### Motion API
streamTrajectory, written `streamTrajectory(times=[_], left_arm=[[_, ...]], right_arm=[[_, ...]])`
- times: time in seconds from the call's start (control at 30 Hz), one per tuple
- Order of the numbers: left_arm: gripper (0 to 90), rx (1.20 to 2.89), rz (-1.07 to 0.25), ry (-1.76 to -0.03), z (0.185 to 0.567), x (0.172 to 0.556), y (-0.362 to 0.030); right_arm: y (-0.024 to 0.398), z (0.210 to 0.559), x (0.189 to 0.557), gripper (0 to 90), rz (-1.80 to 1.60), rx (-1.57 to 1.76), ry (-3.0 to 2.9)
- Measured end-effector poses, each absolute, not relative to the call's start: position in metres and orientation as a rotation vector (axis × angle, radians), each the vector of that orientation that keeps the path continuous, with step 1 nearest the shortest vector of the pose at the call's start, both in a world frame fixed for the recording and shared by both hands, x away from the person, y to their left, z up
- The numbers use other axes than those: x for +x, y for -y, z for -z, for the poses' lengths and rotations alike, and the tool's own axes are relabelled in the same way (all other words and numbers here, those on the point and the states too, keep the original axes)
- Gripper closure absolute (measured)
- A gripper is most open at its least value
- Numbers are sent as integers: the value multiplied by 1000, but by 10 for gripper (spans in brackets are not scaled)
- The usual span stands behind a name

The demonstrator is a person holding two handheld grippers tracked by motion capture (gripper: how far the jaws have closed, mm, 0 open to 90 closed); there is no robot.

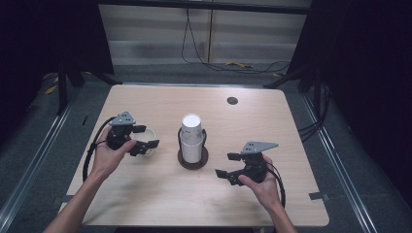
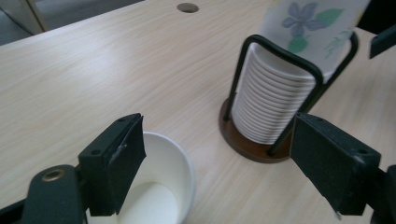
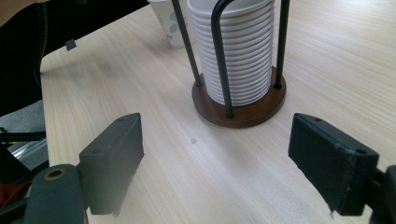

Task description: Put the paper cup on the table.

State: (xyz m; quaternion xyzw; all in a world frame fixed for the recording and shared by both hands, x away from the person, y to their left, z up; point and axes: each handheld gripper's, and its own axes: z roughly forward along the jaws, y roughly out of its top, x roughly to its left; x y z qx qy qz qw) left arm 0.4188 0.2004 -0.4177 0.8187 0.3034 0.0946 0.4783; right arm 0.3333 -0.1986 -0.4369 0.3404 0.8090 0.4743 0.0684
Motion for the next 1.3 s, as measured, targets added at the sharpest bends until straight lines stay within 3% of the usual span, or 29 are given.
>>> streamTrajectory(times=[0.37, 0.93, 1.3], left_arm=[[180, 1985, -229, -691, 423, 392, -195], [180, 1969, -242, -760, 452, 355, -198], [180, 1990, -150, -747, 472, 343, -188]], right_arm=[[198, 439, 332, 182, -1404, 1036, -2425], [199, 438, 332, 182, -1415, 1045, -2411], [197, 445, 330, 182, -1401, 1046, -2431]])
